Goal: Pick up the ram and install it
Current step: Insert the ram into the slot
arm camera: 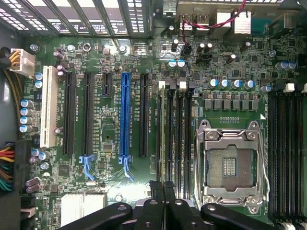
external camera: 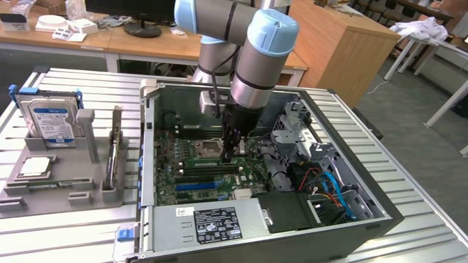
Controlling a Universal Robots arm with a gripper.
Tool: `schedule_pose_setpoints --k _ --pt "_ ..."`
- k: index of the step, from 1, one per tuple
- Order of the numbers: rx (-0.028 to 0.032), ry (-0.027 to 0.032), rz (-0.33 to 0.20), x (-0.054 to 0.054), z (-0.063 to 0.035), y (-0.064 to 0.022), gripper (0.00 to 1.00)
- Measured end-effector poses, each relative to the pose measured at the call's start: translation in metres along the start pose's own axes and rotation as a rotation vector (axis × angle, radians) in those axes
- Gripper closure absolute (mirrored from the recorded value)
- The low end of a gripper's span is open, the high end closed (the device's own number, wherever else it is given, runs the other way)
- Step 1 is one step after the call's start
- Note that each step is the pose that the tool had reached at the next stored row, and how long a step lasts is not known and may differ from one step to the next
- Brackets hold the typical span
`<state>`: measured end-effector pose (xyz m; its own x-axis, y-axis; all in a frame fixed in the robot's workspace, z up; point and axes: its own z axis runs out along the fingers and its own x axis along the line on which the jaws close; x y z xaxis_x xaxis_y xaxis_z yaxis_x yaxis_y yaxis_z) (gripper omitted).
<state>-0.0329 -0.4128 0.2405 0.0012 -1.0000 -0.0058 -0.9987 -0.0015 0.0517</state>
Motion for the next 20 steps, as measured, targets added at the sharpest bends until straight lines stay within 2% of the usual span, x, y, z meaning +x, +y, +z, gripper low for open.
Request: schedule_pose_setpoints --k 20 --pt "0.0002 -0.0007 0.01 0.0024 0.0009 -0.0001 0.88"
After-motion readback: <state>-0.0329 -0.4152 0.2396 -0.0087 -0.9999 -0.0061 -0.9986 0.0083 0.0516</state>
